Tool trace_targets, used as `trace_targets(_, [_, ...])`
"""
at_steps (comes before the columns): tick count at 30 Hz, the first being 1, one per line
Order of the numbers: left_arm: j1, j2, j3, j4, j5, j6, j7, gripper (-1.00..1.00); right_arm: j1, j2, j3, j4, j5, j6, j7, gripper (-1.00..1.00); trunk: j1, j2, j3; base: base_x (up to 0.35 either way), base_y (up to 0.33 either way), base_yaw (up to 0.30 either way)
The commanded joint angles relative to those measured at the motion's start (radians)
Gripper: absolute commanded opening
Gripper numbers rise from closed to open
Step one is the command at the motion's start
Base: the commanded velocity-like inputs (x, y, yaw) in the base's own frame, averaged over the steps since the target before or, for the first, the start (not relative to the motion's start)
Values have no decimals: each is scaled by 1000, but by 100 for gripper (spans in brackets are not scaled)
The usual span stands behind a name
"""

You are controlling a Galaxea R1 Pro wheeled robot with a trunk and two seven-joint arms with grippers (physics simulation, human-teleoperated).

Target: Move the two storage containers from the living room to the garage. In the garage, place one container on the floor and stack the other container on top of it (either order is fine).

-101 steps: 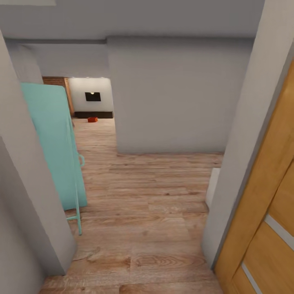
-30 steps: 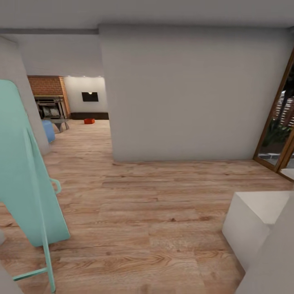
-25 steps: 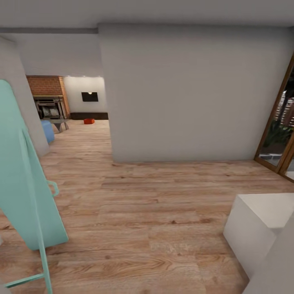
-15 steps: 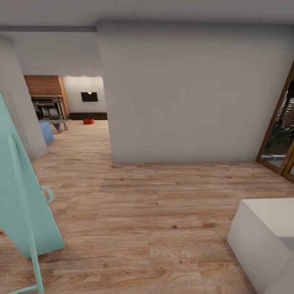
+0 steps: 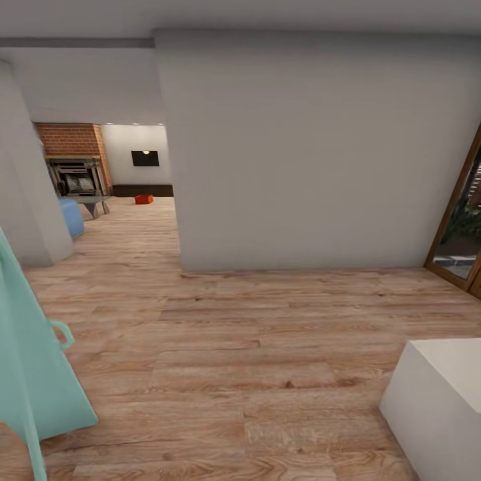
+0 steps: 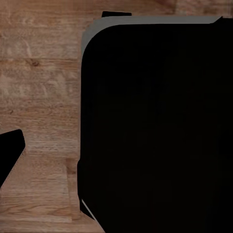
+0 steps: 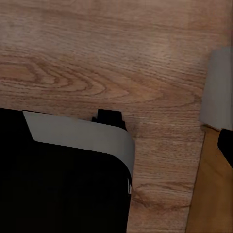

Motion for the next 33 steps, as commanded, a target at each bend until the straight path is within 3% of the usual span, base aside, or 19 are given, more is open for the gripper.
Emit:
trace_targets(1, [0, 0, 1, 0, 4, -1, 1, 100, -1, 0, 8, 2, -8, -5, -1, 100, 0, 0, -1, 246, 0, 0])
trace_targets(28, [0, 0, 1, 0, 4, -1, 1, 100, -1, 2, 6, 2, -14, -1, 0, 100, 0, 0, -1, 238, 0, 0])
trace_targets(33, [0, 0, 1, 0, 4, -1, 1, 100, -1, 0, 6, 2, -8, 2, 4, 100, 0, 0, -1, 235, 0, 199])
